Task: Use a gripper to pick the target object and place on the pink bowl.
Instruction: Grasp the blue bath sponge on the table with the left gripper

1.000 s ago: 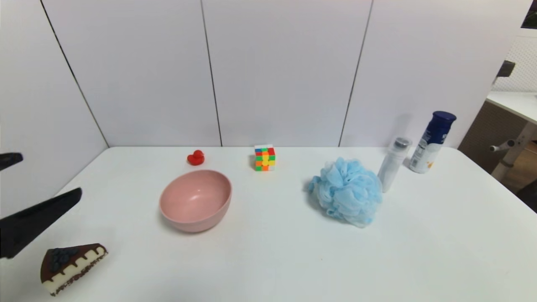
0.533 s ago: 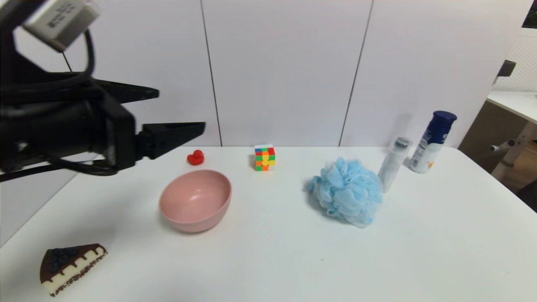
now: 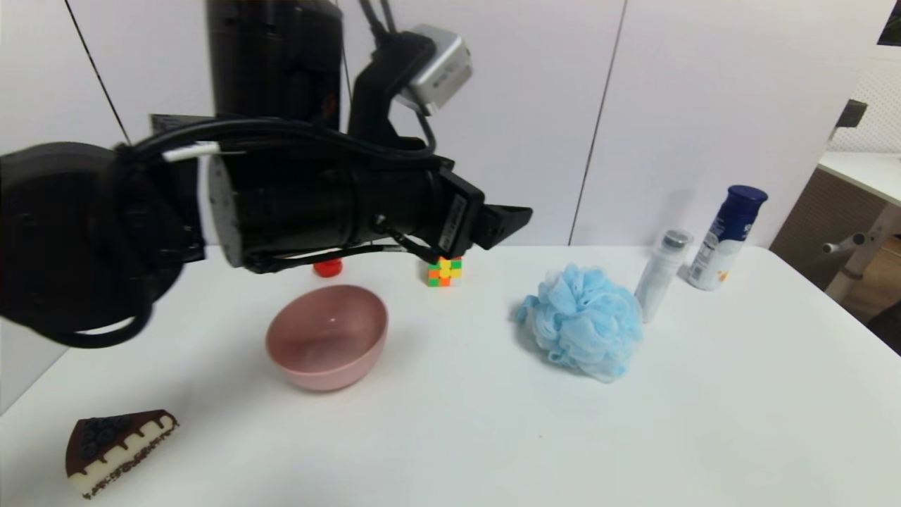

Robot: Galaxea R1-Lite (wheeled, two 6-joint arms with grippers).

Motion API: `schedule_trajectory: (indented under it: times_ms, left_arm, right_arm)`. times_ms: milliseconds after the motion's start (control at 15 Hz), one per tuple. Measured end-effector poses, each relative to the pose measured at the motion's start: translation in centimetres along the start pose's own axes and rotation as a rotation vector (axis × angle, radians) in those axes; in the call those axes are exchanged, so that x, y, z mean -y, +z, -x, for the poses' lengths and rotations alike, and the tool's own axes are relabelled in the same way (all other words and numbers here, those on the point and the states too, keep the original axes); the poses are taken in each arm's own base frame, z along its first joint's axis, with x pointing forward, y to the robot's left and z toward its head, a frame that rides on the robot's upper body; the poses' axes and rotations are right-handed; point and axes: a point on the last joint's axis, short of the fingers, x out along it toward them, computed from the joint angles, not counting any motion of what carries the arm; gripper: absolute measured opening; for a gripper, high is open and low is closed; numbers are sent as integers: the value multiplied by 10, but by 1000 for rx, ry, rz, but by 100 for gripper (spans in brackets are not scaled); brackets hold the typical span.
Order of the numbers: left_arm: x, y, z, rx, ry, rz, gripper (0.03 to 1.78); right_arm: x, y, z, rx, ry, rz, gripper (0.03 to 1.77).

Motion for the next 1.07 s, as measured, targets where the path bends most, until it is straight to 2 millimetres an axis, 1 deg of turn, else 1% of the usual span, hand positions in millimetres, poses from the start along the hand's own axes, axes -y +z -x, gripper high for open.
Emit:
schedule_trajectory:
  times_ms: [267,467,533,667,867,1067]
  left_arm:
    - [16,-7,-64,4,-56,10,169]
    - [30,-21,-110,14,-104,53,169]
    - [35,-26,-123,13,-114,64,169]
    - [43,-43,-140,-31,-138,65,169]
    - [56,-61,-151,-112,-168,65,169]
    - [61,-71,-160,-131,-176,69,169]
  right_arm:
    - [0,0,0,0,0,0,171]
    - [0,0,0,0,0,0,171]
    - [0,0,0,0,0,0,171]
    - [0,0,0,0,0,0,171]
    - [0,0,0,0,0,0,171]
    - [0,0,0,0,0,0,171]
